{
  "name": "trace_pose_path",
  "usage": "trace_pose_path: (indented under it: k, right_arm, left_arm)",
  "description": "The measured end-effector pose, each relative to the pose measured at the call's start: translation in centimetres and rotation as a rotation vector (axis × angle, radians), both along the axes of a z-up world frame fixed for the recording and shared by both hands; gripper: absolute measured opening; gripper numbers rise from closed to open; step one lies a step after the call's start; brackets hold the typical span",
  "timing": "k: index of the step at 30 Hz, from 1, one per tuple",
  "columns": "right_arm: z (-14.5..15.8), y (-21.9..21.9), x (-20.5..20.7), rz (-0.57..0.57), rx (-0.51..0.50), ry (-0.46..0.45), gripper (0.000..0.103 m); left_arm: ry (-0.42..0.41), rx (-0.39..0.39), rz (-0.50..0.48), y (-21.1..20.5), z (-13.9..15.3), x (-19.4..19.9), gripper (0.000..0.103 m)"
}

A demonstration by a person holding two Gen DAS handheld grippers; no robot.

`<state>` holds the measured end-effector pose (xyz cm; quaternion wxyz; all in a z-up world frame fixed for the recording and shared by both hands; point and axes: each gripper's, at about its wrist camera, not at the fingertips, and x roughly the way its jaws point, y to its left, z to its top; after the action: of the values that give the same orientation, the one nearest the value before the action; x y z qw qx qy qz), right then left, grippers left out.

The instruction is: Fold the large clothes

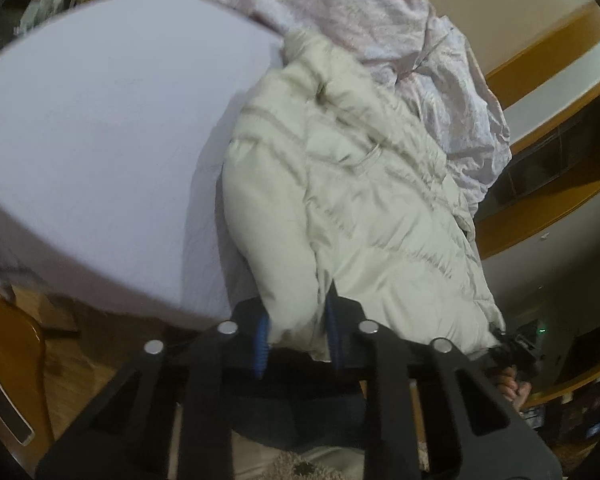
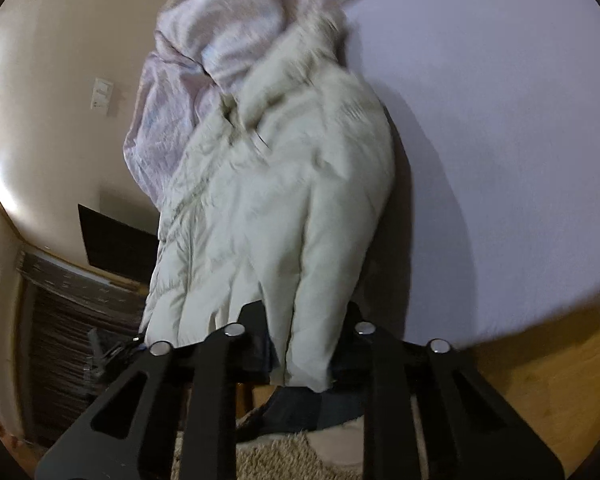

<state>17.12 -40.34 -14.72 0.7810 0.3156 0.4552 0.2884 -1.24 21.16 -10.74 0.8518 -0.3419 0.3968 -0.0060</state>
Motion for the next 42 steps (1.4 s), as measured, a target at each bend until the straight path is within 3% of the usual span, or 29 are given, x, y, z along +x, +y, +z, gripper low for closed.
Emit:
trace_pose_path:
  k: [3,10,18,24,30,42]
  right_arm:
    - [2.9,0.7,0.0,-0.025,-0.054,-0.107,0.017]
    - [9.5,2.9,2.4,-0.117,-0.187,-0.318,0.016]
    - [13.8,6.5,7.3,-0.229,-0.343,-0.466,0.016]
    - [16.1,9.7,12.1,-0.294,-0.470,-0.544,0.016]
    - [15.8,12.5,18.7,-0.325,-0.564,-0.547,0.016]
    - [9.9,14.7,30.0,-0.338,-0.629,-0.396,0.017]
  left_arm:
    - [-0.078,0.112,0.015,-0.5,3.5,0.5,0.019]
    - [-0.218,0.286,0.061,-1.1,10.0,3.6,0.019]
    - [-0.267,0.398,0.110,-1.3,13.9,9.8,0.019]
    - [-0.282,0.463,0.150,-0.7,16.1,16.9,0.018]
    - [-0.247,0.496,0.191,0.9,15.6,24.4,0.018]
    - [-0.122,0.513,0.248,3.1,9.8,36.7,0.018]
